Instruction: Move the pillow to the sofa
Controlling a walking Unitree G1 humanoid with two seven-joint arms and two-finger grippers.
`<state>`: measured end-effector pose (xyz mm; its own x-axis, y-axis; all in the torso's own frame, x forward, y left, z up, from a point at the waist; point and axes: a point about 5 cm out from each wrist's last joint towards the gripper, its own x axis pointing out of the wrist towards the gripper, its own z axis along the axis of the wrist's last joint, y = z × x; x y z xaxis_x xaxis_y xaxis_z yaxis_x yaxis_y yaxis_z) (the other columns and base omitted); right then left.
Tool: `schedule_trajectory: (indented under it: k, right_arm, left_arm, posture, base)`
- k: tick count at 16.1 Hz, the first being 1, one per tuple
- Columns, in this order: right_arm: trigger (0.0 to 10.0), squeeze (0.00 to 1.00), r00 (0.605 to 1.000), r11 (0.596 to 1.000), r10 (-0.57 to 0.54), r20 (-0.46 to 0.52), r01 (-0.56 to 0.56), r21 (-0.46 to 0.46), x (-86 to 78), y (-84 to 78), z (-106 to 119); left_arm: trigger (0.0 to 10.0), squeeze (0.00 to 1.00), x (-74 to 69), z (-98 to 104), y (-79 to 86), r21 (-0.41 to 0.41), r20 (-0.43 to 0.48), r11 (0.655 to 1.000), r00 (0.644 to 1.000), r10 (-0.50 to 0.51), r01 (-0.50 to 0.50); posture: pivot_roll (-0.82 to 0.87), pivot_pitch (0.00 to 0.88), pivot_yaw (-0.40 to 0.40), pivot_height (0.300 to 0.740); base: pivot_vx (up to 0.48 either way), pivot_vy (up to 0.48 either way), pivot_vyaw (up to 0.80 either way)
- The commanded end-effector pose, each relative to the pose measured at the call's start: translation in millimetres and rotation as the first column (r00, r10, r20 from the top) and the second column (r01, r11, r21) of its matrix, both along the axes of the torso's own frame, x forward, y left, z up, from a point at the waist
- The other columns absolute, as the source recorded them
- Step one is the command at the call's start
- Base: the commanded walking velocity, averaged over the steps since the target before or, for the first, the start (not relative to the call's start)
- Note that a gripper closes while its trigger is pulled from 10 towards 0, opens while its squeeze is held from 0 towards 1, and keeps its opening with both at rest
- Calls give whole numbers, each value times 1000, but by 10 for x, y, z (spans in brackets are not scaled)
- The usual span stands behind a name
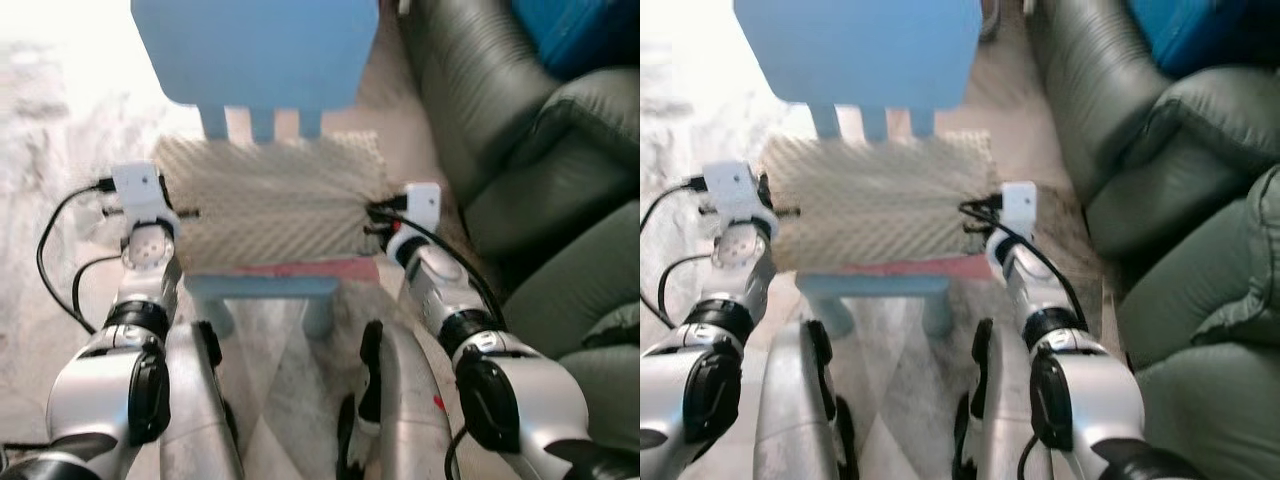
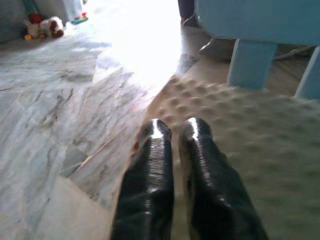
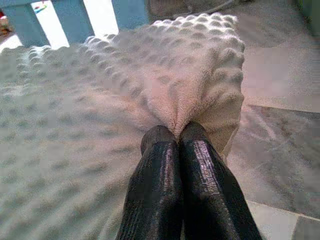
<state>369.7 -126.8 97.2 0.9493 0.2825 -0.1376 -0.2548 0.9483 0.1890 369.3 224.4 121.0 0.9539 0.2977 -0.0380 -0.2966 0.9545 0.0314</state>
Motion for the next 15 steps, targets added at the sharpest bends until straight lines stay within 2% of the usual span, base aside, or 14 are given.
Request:
schedule_trajectory:
  k: [1,3,5,7,10,15]
  right_arm:
    - [0,0,999,1000,-31,-7,31,0,-18,-87,-35]
    - [0,0,1000,1000,-25,-5,25,-10,-19,-88,-34]
    - [0,0,1000,1000,-22,-3,22,-18,-20,-98,-34]
    - [0,0,1000,1000,-19,-9,18,-24,-40,-97,-64]
    - [0,0,1000,1000,-12,-19,12,-27,-90,-77,-136]
    - [0,0,999,1000,-7,-39,6,-28,-167,-55,-244]
  left_arm:
    - [10000,1000,-91,-214,66,1,-114,1000,993,16,-16]
    - [10000,1000,-112,-282,75,-11,-162,1000,987,-4,3]
    - [10000,1000,-135,-356,103,-58,-229,998,973,-13,0]
    - [10000,1000,-108,-354,68,-109,-252,994,966,-53,26]
    - [10000,1000,-85,-336,53,-137,-263,990,962,-73,38]
    - [10000,1000,17,-187,19,-108,-269,991,957,-110,83]
  posture:
    - [48,74,-79,513]
    - [44,83,-80,513]
    - [31,111,-80,513]
    - [19,146,-76,513]
    - [10,178,-67,513]
    - [15,214,-58,513]
  base:
    - [0,0,0]
    - [0,0,0]
    - [0,0,0]
    - [0,0,0]
    - [0,0,0]
    - [0,0,0]
